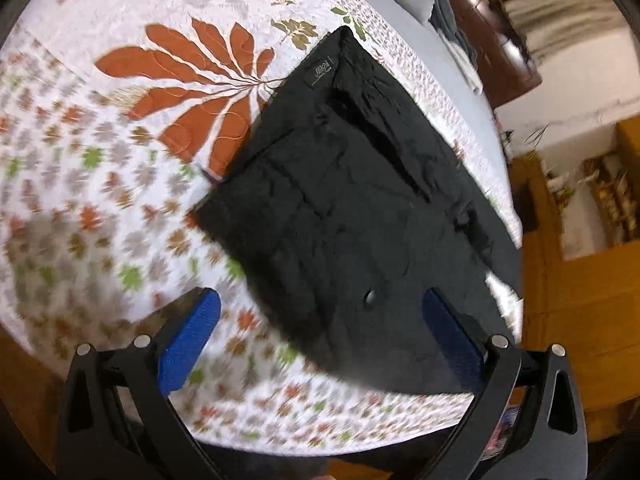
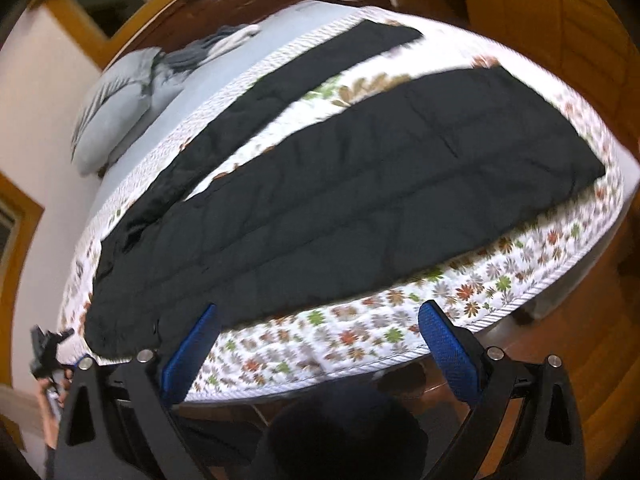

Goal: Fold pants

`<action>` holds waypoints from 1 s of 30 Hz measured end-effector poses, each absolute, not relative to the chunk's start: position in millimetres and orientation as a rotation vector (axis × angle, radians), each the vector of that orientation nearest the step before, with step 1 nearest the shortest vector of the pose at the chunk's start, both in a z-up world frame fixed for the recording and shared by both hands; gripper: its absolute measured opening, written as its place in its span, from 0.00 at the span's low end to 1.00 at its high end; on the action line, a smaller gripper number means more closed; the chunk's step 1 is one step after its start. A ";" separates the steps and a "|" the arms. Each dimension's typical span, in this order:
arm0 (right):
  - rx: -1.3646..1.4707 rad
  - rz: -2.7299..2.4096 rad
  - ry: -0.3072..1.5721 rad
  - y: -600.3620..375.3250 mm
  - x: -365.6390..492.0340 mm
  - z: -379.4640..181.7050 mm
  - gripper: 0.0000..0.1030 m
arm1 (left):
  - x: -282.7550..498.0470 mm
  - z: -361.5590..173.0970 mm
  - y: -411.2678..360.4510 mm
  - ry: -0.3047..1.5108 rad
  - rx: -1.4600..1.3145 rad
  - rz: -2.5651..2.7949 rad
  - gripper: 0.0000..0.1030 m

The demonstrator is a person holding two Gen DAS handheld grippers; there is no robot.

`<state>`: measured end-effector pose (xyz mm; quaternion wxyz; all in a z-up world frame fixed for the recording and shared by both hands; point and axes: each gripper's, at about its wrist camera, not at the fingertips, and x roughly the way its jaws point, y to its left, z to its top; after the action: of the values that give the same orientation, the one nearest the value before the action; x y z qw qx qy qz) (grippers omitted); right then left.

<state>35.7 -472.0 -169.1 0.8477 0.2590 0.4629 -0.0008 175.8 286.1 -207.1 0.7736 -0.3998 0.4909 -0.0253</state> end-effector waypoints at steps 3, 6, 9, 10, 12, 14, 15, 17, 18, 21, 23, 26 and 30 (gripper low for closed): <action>0.594 -0.012 0.961 -487.6 36.0 -174.3 0.97 | 186.0 -219.7 286.8 1.052 -0.944 -0.091 0.97; 0.654 -0.007 0.932 -506.5 35.7 -175.9 0.97 | 194.8 -223.8 276.7 1.047 -0.959 -0.087 0.97; 0.731 -0.008 0.901 -534.9 33.9 -179.2 0.97 | 198.4 -223.3 273.0 1.037 -0.965 -0.070 0.97; 0.766 -0.014 0.886 -546.5 32.7 -180.5 0.97 | 197.3 -223.3 272.2 1.028 -0.964 -0.066 0.97; 0.904 -0.037 0.827 -585.4 26.8 -185.3 0.97 | 197.9 -223.7 270.8 1.004 -0.947 -0.063 0.93; 1.037 -0.053 0.759 -621.1 20.2 -191.5 0.97 | 197.9 -224.8 265.9 1.024 -0.869 -0.012 0.42; 1.078 -0.060 0.734 -634.0 18.2 -194.6 0.97 | 195.0 -227.4 266.9 1.036 -0.860 0.006 0.36; 1.168 -0.067 0.680 -660.7 14.7 -202.3 0.97 | 190.0 -231.0 270.0 1.014 -0.894 0.016 0.31; 1.213 -0.059 0.659 -673.2 14.9 -208.1 0.97 | 187.9 -231.8 272.1 1.006 -0.908 0.014 0.31; 1.278 -0.064 0.653 -691.6 19.2 -224.4 0.97 | 183.7 -235.6 276.2 0.992 -0.942 0.009 0.31; 1.286 -0.079 0.660 -697.7 23.2 -234.4 0.97 | 181.2 -237.6 277.7 0.989 -0.946 0.007 0.34; 1.313 -0.080 0.653 -701.6 24.2 -247.2 0.97 | 182.6 -237.3 277.0 0.990 -0.946 0.010 0.37; 1.326 -0.059 0.618 -704.6 22.0 -259.3 0.89 | 189.8 -233.9 273.1 0.999 -0.929 0.038 0.37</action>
<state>22.0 -704.6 -259.3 0.7439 0.6052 0.2822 -0.0270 189.8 273.1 -233.9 0.7762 -0.4292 0.4616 0.0175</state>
